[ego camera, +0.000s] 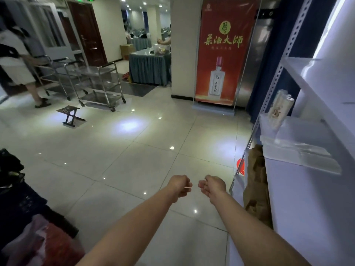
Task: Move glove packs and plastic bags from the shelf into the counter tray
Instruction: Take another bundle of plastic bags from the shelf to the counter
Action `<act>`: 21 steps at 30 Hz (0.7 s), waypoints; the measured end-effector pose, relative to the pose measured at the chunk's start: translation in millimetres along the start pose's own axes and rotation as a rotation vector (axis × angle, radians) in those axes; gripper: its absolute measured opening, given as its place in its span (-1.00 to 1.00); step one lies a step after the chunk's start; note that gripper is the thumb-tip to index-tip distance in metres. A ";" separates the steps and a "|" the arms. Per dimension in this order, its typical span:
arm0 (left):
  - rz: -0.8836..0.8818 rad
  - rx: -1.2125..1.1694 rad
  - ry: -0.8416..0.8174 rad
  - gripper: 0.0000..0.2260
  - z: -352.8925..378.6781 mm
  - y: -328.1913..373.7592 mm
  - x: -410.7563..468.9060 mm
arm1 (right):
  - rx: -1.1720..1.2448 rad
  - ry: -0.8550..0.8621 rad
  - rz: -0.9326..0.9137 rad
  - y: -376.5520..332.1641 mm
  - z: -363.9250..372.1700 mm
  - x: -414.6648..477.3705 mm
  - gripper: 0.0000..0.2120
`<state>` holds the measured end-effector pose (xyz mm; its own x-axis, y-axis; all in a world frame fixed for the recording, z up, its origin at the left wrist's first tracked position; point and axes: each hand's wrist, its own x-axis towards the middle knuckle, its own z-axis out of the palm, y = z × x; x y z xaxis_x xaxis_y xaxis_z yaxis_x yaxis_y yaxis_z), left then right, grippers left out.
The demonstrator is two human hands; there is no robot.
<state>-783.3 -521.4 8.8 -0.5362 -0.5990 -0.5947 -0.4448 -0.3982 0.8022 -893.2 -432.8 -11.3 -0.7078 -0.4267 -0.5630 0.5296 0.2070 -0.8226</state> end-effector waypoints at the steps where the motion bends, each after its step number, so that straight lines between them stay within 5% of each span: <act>1: 0.000 0.014 -0.011 -0.82 1.2 8.7 14.4 | 0.032 0.011 0.011 -6.2 2.2 14.4 -0.78; 12: 0.018 0.198 -0.201 -0.95 48.5 133.3 185.4 | 0.206 0.315 0.023 -116.1 -37.5 153.7 -0.84; 21: 0.292 0.344 -0.531 -0.93 155.7 228.5 270.5 | 0.317 0.678 -0.078 -192.7 -123.5 175.3 -0.84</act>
<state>-1141.7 -666.3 23.0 -0.9077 -0.1922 -0.3729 -0.3840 0.0228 0.9230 -1177.1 -438.8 38.6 -0.8273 0.2273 -0.5137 0.5026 -0.1091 -0.8576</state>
